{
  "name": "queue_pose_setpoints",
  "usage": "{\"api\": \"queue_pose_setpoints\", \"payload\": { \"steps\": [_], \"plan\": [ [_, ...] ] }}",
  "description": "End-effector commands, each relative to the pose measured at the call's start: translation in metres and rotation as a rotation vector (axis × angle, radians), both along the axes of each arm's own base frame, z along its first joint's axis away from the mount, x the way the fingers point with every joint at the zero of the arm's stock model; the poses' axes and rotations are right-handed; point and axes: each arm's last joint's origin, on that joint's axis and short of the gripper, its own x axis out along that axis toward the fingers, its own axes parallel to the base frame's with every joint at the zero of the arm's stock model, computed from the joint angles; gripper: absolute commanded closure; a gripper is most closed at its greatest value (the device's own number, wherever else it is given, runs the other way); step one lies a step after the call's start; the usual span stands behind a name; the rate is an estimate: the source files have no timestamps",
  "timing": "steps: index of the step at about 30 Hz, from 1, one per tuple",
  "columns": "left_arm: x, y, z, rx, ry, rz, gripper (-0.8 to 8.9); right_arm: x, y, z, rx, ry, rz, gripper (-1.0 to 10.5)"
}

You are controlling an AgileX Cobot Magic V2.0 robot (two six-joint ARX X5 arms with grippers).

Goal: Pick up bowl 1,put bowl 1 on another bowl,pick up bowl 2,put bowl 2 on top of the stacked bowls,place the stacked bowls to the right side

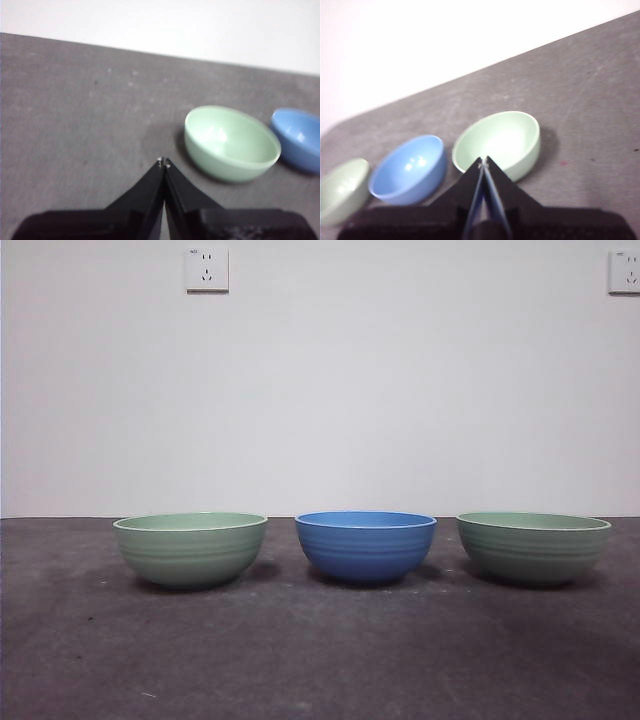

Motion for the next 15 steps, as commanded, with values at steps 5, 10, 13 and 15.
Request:
{"api": "queue_pose_setpoints", "payload": {
  "steps": [5, 10, 13, 15],
  "plan": [
    [-0.009, 0.000, 0.051, -0.069, -0.066, -0.014, 8.21, 0.005, 0.001, 0.044, 0.085, 0.006, 0.017, 9.6],
    [-0.007, -0.002, 0.084, -0.070, 0.005, -0.085, 8.22, 0.019, 0.006, 0.083, 0.029, 0.073, 0.114, 9.6],
    [-0.001, -0.005, 0.106, -0.041, 0.068, -0.168, 8.22, 0.029, 0.009, 0.109, -0.056, 0.172, 0.200, 9.6],
    [0.004, -0.006, 0.120, -0.016, 0.108, -0.228, 8.22, 0.035, 0.011, 0.124, -0.117, 0.234, 0.250, 9.6]
  ]
}}
